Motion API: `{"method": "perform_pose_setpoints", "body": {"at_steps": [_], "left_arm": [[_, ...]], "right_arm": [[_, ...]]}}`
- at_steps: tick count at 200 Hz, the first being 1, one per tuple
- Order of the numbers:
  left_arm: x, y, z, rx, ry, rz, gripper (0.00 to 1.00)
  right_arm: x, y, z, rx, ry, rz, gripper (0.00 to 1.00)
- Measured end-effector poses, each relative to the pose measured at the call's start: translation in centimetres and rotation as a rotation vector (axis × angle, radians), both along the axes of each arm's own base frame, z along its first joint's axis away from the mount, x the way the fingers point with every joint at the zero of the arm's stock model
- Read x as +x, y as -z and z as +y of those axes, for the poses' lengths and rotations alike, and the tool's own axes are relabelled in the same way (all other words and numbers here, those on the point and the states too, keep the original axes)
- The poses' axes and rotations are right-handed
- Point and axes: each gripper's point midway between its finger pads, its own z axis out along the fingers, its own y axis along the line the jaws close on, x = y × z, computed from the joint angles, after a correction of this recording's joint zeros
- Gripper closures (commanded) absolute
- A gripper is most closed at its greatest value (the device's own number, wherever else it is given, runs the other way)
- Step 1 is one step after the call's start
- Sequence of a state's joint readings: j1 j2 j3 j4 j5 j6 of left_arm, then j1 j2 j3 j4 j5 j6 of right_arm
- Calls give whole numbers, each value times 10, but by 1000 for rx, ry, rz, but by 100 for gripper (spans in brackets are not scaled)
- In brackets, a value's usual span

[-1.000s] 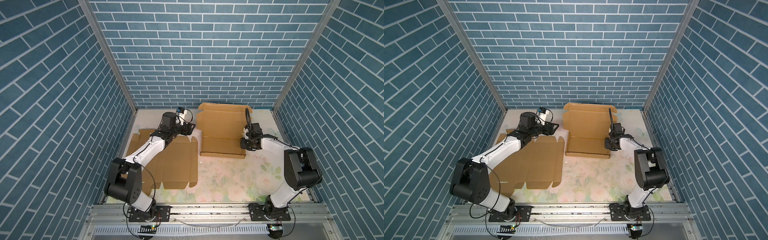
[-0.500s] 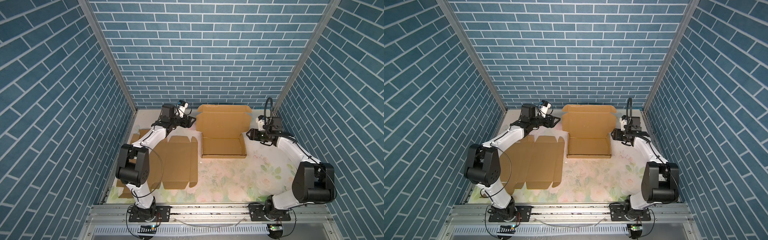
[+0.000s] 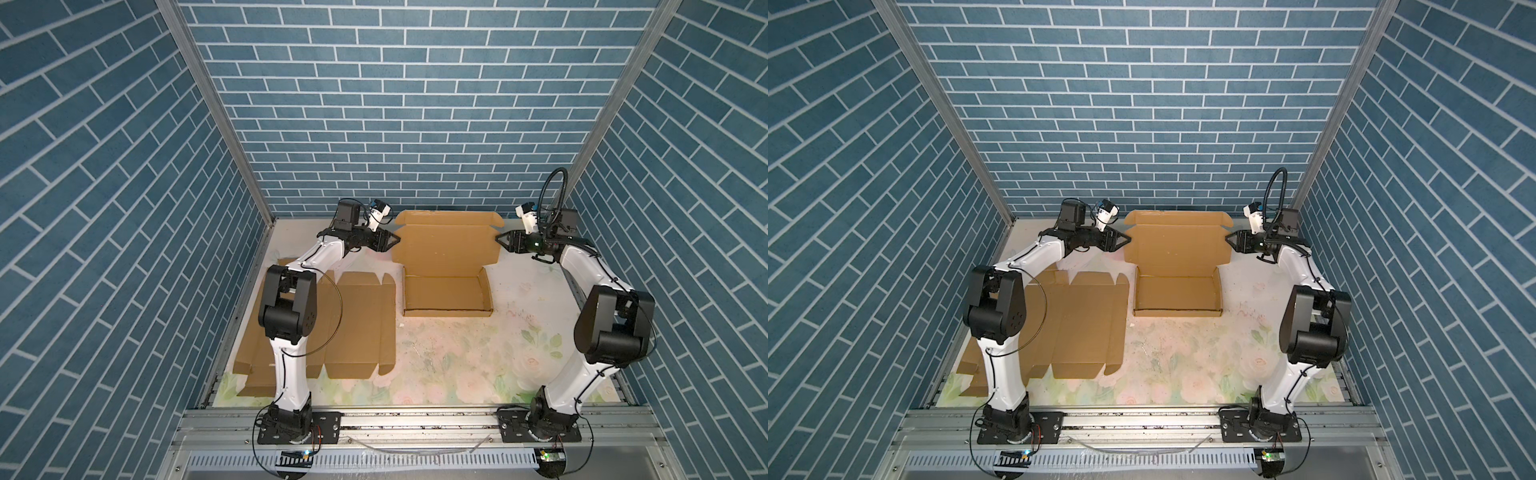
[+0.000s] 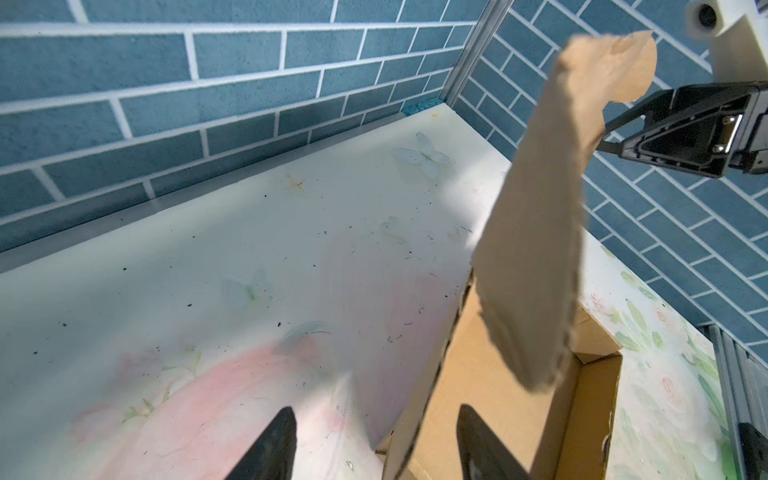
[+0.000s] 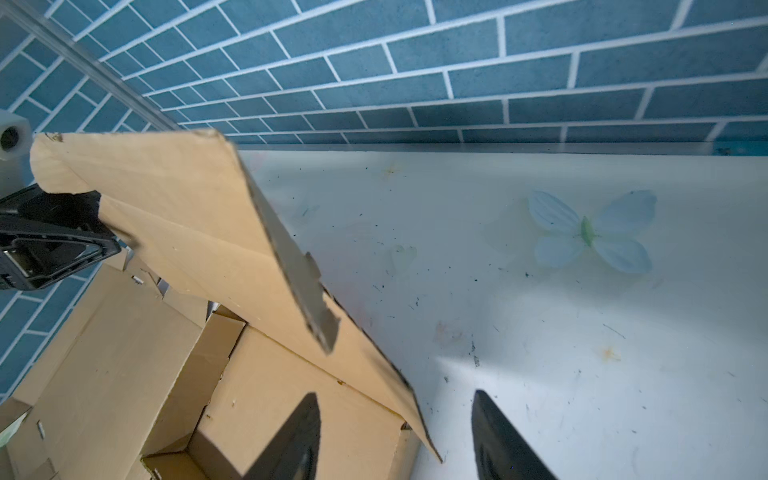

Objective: Fold the paper box

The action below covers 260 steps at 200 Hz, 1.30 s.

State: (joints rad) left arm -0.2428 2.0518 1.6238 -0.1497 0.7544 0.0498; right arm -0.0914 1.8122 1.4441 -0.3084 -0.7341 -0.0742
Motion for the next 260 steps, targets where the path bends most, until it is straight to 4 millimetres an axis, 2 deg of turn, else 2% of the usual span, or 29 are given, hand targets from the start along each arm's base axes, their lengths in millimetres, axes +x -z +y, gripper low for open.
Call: {"method": "perform_pose_setpoints", "body": {"at_steps": [42,75,106,127,170,204,260], "left_arm": [[0,-2,-6,-2,40,-2,66],[-2,5,-11,8,60,17,76],[-5,8,-13,13,68,27,95],[-6,7,-16,18,70,13,100],[-15,7,-12,51,-26,-36,100],[-29,4,-16,46,-144,-117,100],[-20,-2,-31,-46,-315,-250,100]], "right_arm": [[7,-2,14,11,-105,-4,56],[-2,3,23,10,-152,14,75],[-3,4,27,-2,-163,1,91],[-10,6,33,-15,-164,-25,100],[-30,2,42,-95,-99,-115,100],[-37,1,49,-177,38,-218,100],[-31,-1,48,-193,327,-373,100]]}}
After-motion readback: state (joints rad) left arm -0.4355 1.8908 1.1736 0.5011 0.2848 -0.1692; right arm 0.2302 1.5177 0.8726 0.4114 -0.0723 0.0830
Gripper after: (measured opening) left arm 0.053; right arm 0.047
